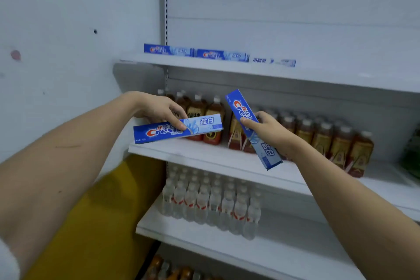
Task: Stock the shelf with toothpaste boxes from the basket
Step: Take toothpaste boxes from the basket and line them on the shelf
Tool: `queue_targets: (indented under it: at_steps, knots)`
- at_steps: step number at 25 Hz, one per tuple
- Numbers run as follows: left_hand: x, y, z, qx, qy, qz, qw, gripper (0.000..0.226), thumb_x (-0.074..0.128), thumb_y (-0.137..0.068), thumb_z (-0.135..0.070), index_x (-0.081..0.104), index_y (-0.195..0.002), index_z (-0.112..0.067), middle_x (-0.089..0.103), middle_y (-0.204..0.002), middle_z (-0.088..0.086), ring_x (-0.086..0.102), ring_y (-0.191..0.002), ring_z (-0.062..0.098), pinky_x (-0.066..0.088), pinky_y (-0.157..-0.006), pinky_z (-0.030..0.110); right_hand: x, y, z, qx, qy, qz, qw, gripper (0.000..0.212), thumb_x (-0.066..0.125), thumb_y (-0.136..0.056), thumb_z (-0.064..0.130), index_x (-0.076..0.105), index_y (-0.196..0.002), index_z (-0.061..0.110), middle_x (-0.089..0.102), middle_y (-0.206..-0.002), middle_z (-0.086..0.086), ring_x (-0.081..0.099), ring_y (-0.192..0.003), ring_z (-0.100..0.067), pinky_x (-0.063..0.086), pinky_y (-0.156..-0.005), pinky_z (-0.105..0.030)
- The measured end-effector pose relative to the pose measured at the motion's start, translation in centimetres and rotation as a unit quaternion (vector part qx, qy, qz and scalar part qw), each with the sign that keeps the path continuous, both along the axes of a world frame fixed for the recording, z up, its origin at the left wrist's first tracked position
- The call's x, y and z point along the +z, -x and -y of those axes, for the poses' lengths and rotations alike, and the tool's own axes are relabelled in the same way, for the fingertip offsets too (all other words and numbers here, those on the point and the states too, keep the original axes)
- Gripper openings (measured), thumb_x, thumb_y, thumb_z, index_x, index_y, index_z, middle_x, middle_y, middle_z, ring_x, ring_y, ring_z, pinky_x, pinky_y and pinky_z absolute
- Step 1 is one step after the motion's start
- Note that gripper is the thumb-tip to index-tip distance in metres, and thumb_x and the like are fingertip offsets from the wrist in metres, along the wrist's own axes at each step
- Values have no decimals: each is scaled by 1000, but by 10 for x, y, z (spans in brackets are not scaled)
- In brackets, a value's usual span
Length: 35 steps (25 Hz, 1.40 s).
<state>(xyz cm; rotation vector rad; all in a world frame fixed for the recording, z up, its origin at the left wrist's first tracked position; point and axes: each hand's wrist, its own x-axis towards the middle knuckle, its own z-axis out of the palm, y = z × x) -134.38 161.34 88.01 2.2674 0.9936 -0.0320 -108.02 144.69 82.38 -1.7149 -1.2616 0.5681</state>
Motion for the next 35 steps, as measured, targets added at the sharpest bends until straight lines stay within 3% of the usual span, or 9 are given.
queue_targets:
  at_steps: [3,7,11,14,17,23,26,31,35]
  knots:
    - [43,-2,-10,29,-47,54,997,34,79,-77,-35,70,-109,-28,74,-103,2,72,-92,23,58,-80,37,55,-20,-9,15,-39,48,998,38,66,-89,44,53,-112,15,71,-97,-6,69,-66,-17,55,-61,-30]
    - [87,-8,-23,66,-95,120,986,45,81,-68,-38,66,-110,-29,72,-104,5,72,-85,24,56,-72,36,109,-38,-23,31,-58,142,988,35,69,-87,45,61,-111,21,71,-96,-2,68,-68,-15,52,-60,-27]
    - [117,-12,-35,92,-152,141,974,27,76,-83,-31,62,-106,-31,72,-101,10,69,-78,26,55,-69,35,144,-48,-42,30,-71,202,976,40,70,-85,45,63,-114,19,72,-100,-4,69,-74,-19,57,-74,-38]
    - [135,-12,-53,99,-179,145,968,26,76,-83,-31,63,-106,-31,73,-101,12,68,-78,27,55,-74,41,170,-50,-62,30,-70,216,973,46,75,-81,45,55,-114,19,72,-99,-4,70,-67,-19,58,-65,-34]
    - [150,-12,-79,110,-199,150,962,29,75,-84,-31,62,-110,-31,73,-102,9,69,-78,26,56,-69,38,190,-48,-92,26,-63,239,969,50,77,-79,46,52,-113,20,73,-97,-4,71,-66,-21,61,-63,-35]
    - [171,-18,-159,98,-223,130,961,27,74,-85,-32,61,-108,-32,73,-104,7,70,-79,25,58,-71,38,214,-42,-176,-22,-43,345,937,46,73,-80,51,53,-114,27,69,-102,-2,67,-74,-17,51,-62,-29]
    - [174,-23,-215,86,-234,106,963,25,74,-85,-31,60,-106,-33,72,-106,8,71,-81,25,59,-73,38,215,-49,-226,-45,-9,381,923,46,73,-80,50,54,-117,29,67,-105,-1,65,-73,-15,54,-68,-31]
    - [169,-34,-294,65,-229,49,970,28,75,-85,-30,60,-109,-33,73,-105,4,73,-79,23,57,-60,33,210,-58,-293,-73,50,413,906,50,73,-81,46,57,-123,24,58,-111,0,61,-77,-14,54,-73,-32]
    - [158,-50,-339,42,-234,7,971,34,73,-86,-34,57,-117,-37,65,-119,0,68,-96,22,59,-80,37,203,-61,-332,-62,85,423,900,50,74,-81,44,59,-124,23,57,-108,0,59,-91,-21,50,-79,-34]
